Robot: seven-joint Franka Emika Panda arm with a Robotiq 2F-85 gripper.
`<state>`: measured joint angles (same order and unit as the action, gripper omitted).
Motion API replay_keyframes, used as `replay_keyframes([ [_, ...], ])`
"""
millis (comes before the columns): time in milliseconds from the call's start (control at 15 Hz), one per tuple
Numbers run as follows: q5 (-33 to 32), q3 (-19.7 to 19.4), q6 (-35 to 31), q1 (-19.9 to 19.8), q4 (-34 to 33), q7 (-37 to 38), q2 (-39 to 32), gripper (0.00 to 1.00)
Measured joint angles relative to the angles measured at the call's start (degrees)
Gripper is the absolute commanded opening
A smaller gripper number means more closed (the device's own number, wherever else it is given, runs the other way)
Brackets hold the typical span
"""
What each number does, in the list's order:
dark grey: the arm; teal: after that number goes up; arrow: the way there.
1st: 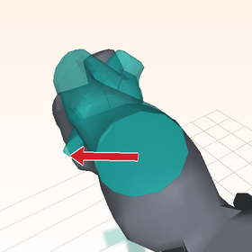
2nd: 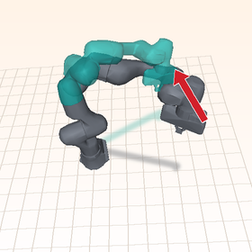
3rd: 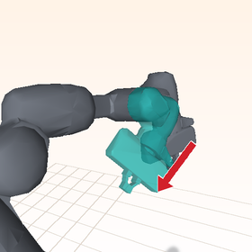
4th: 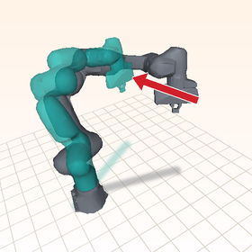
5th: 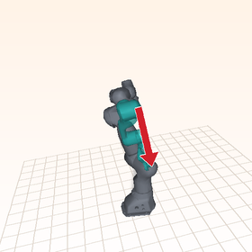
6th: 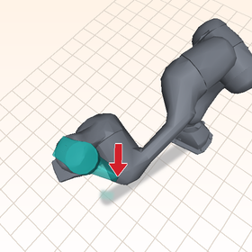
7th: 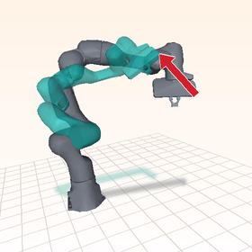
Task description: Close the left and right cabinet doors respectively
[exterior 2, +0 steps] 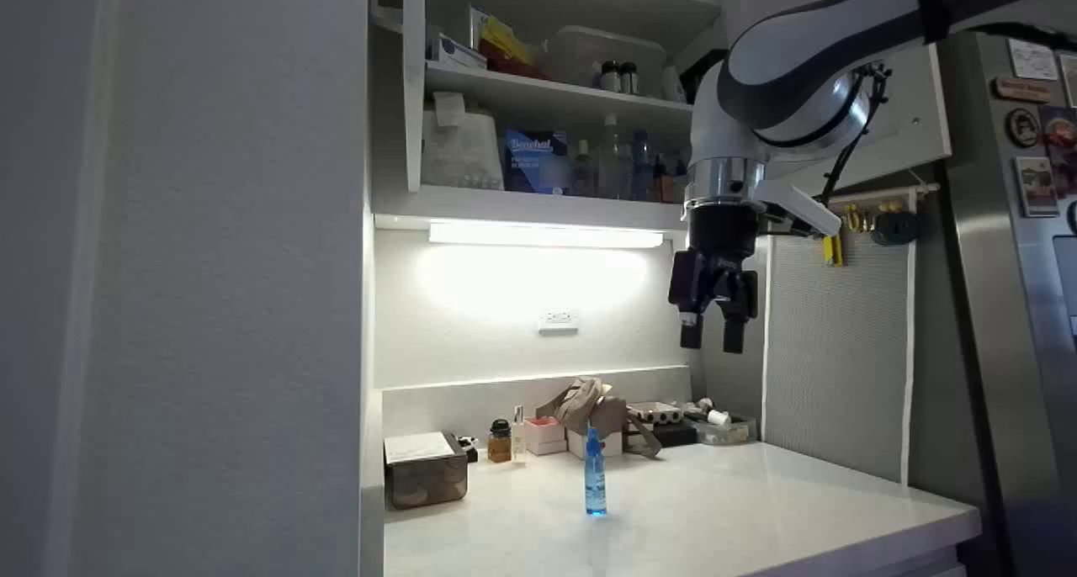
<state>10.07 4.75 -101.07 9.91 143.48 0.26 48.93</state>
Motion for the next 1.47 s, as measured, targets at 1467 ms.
replay_keyframes([
  [1467,-10.9,17.2,-22.8,-2.7,-4.6,19.3,-6.6,1.00],
])
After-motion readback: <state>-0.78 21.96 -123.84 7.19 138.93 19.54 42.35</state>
